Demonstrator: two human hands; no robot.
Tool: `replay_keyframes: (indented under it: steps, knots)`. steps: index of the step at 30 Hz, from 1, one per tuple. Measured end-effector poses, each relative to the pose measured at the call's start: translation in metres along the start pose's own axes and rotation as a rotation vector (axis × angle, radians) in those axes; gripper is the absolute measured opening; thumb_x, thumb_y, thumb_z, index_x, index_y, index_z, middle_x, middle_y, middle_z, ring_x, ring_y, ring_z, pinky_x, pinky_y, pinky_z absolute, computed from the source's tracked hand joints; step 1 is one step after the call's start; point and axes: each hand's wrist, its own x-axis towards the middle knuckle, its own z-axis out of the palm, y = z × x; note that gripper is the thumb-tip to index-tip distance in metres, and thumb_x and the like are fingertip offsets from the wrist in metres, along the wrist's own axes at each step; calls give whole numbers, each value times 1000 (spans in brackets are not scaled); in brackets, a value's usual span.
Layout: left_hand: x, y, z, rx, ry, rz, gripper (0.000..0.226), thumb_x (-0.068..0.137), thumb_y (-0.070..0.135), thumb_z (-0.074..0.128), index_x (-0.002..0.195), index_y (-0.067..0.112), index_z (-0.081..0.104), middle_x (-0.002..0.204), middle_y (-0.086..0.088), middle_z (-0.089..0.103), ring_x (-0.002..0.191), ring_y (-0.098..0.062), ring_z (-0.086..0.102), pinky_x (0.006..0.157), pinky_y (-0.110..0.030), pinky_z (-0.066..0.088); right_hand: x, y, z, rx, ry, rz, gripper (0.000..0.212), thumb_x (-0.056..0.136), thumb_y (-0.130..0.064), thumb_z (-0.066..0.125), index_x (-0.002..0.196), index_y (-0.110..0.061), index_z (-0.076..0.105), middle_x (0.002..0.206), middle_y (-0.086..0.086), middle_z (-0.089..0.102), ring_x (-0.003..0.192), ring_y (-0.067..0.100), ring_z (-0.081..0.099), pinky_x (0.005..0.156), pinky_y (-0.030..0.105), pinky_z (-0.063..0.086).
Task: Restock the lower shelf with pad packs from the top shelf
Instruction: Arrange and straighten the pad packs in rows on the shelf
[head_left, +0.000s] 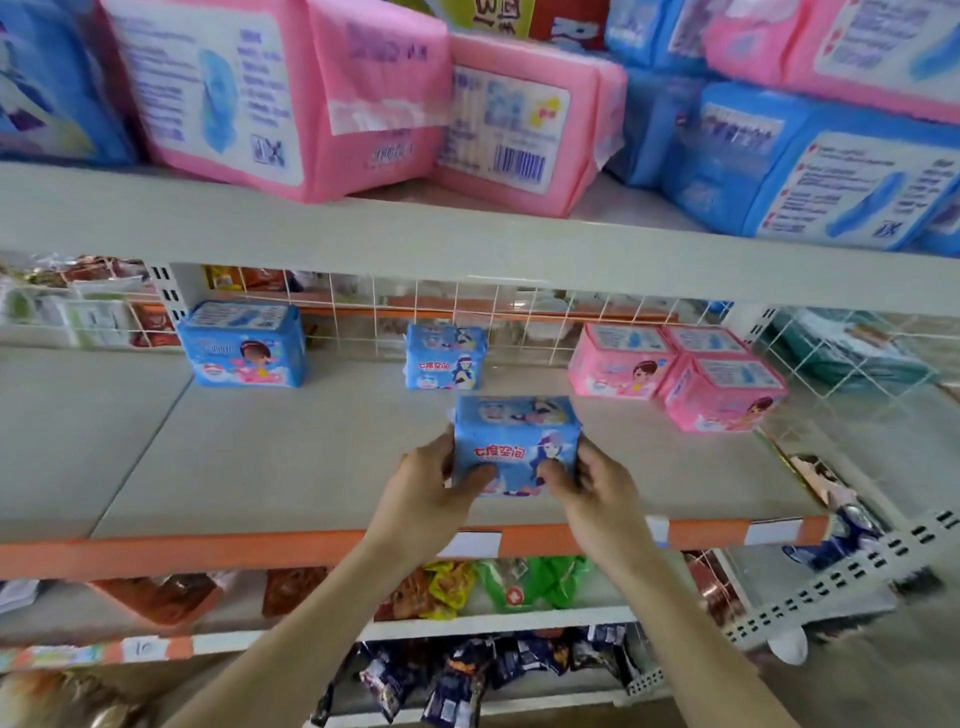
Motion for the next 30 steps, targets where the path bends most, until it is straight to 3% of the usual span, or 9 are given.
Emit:
replay_keyframes:
  steps: [3, 6, 8, 11, 15, 21, 25, 27, 30]
  knots:
    - [13, 0, 13, 30, 25, -39, 19, 94, 23, 67, 107, 31, 57, 97, 15, 69, 87, -5, 68, 67, -17, 53, 14, 9, -6, -43, -33, -30, 18, 97, -14, 59, 110, -26, 58, 92, -8, 71, 82, 2, 65, 66, 12, 48]
    - [25, 1, 28, 94, 95, -7, 21, 93, 20, 68, 112, 24, 62, 91, 11, 68, 75, -1, 64, 59, -9, 45, 31, 25, -16, -13, -59, -45, 22, 95, -13, 61, 113, -26, 59, 93, -14, 70, 83, -3, 65, 67, 9, 47]
    - [31, 4, 42, 123, 137, 21, 19, 91, 17, 69, 108, 23, 65, 83, 14, 67, 65, 3, 59, 54, -8, 41, 39, 37, -28, -6, -83, -54, 24, 94, -14, 64, 117, -21, 61, 96, -16, 70, 86, -6, 66, 71, 10, 49]
    - [40, 5, 66, 130, 176, -11, 10, 89, 18, 71, 97, 23, 66, 72, 11, 66, 56, -2, 50, 50, -14, 37, 49, 54, -46, -33, -75, -114, 25, 94, -21, 64, 119, -19, 62, 96, -11, 72, 87, 3, 68, 76, 25, 56]
    - [49, 9, 100, 127, 211, -16, 11, 88, 16, 73, 87, 25, 66, 65, 4, 66, 54, -2, 47, 53, -25, 38, 50, 77, -64, -97, -5, -189, 29, 95, -23, 62, 121, -13, 61, 85, -12, 67, 74, 11, 64, 66, 27, 50]
    - [62, -2, 128, 192, 208, 18, 5, 88, 18, 73, 88, 21, 69, 55, 26, 63, 49, 2, 52, 47, -13, 33, 58, 101, -76, -86, 24, -181, 30, 96, -19, 61, 125, -11, 59, 87, -6, 69, 77, 16, 65, 69, 32, 51]
    - [84, -19, 124, 193, 245, 26, 11, 88, 23, 74, 96, 16, 75, 65, 21, 66, 68, -7, 65, 65, -28, 51, 79, 110, -64, -99, 92, -215, 31, 93, -19, 64, 123, -11, 62, 100, 5, 75, 87, 26, 69, 78, 43, 55]
    - [91, -23, 121, 196, 265, 69, 18, 88, 24, 75, 100, 12, 76, 72, 8, 69, 75, -18, 69, 73, -40, 56, 89, 114, -57, -90, 119, -232, 31, 90, -20, 65, 119, -10, 65, 99, 6, 75, 88, 26, 70, 79, 46, 55]
    - [101, -31, 114, 228, 287, 139, 15, 87, 23, 75, 93, 9, 76, 71, 0, 67, 59, -3, 58, 59, -28, 49, 103, 118, -46, -71, 119, -245, 30, 87, -21, 66, 116, -11, 67, 100, 3, 75, 92, 21, 71, 82, 45, 56]
